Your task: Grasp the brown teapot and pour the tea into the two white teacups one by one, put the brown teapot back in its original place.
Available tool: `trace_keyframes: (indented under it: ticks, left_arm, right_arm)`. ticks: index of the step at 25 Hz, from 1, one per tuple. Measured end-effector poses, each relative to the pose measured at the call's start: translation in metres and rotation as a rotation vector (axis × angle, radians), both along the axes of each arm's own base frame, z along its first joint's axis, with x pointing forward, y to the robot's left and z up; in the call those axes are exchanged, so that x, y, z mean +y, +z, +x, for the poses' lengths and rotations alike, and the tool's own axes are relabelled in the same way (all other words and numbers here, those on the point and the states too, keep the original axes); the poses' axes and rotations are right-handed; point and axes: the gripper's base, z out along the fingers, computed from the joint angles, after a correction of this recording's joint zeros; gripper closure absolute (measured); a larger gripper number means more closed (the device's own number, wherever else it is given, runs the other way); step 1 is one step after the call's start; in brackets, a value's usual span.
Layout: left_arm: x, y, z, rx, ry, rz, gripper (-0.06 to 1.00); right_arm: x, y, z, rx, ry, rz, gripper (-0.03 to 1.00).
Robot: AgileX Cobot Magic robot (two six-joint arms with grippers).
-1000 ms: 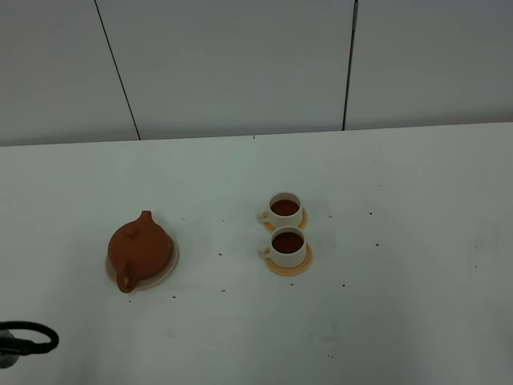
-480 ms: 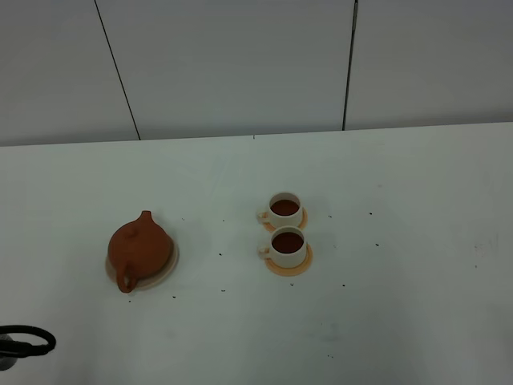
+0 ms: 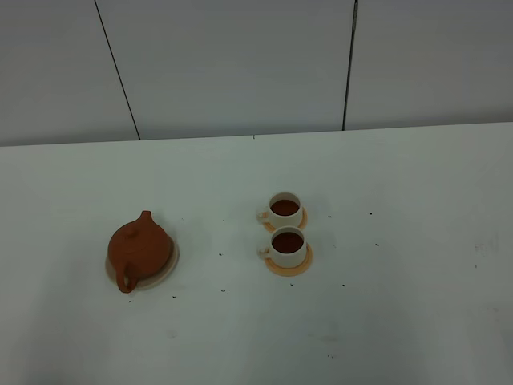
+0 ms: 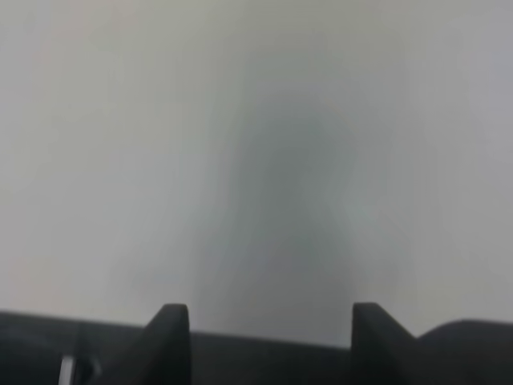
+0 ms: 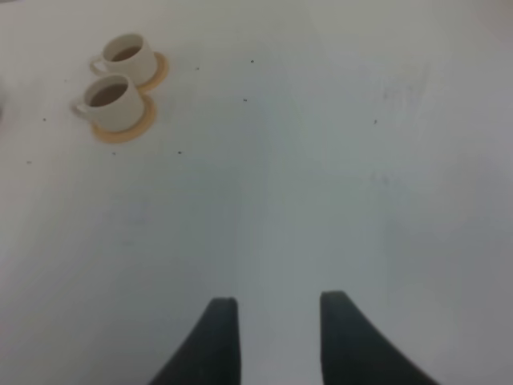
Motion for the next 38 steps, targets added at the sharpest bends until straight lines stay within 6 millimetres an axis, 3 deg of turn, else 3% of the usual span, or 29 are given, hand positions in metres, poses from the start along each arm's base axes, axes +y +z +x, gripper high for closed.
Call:
trace_keyframes:
  ticks: [10,22,38]
  left_arm:
    - [-0.005,0.011,-0.037,-0.252,-0.012,0.035,0.43]
    - [-0.009,0.011,-0.068,-0.46,-0.016,0.061,0.43]
    - [-0.009,0.01,-0.072,-0.484,-0.047,0.055,0.43]
  right_arm:
    - [0.0,0.0,0.0,0.0,0.0,0.0,0.73]
    - [0.0,0.0,0.0,0.0,0.0,0.0,0.73]
    - [0.0,0.0,0.0,0.0,0.0,0.0,0.73]
